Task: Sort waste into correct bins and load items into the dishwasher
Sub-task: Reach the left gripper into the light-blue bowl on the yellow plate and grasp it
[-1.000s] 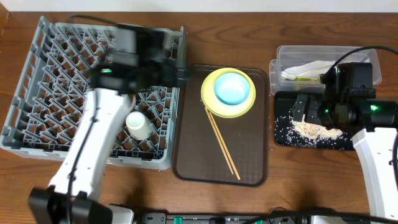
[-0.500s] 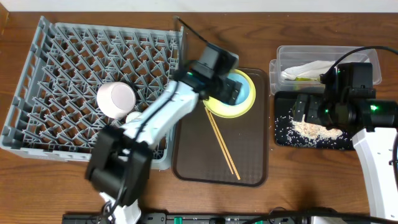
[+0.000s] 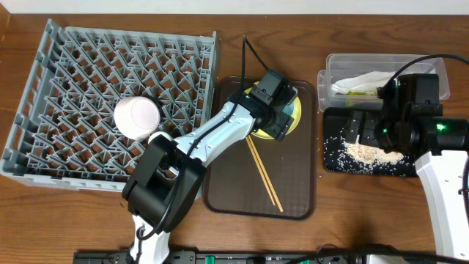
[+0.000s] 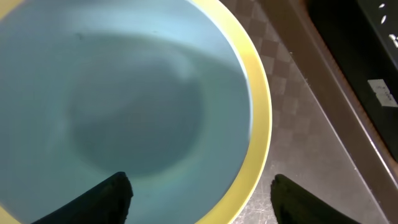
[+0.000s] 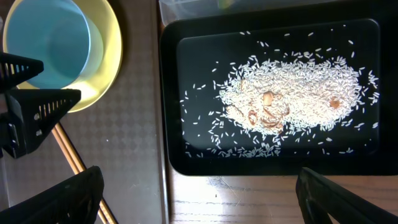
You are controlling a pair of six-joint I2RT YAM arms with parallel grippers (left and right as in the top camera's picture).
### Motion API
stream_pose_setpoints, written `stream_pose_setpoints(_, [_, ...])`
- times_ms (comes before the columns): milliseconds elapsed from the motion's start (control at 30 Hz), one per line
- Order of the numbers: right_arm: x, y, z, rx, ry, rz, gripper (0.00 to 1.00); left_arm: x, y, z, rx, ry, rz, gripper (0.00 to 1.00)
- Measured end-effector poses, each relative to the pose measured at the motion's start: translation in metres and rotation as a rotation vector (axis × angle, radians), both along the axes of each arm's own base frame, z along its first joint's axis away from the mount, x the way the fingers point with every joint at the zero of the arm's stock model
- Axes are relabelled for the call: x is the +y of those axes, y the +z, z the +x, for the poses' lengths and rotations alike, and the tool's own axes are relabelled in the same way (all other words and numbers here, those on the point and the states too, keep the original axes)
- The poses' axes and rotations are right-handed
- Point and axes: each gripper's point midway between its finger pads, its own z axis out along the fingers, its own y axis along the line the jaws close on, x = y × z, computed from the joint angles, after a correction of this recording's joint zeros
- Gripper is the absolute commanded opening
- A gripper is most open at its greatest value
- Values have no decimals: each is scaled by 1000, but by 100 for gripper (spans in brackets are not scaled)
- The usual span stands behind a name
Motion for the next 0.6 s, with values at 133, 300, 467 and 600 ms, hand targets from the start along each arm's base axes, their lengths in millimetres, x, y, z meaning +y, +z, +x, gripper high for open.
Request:
stream_pose_setpoints(133, [0,0,0,0,0,0,96,1,0,0,-1,0,6,60])
stream_pose_setpoints(300, [0,0,0,0,0,0,96,1,-1,-1,0,-2,7,61])
stream_pose_setpoints(467, [0,0,0,0,0,0,96,2,-4,-4,7,-6,13,61])
stream_pose_setpoints(600, [0,0,0,1,0,0,96,0,-6,-7,11,-12,16,61])
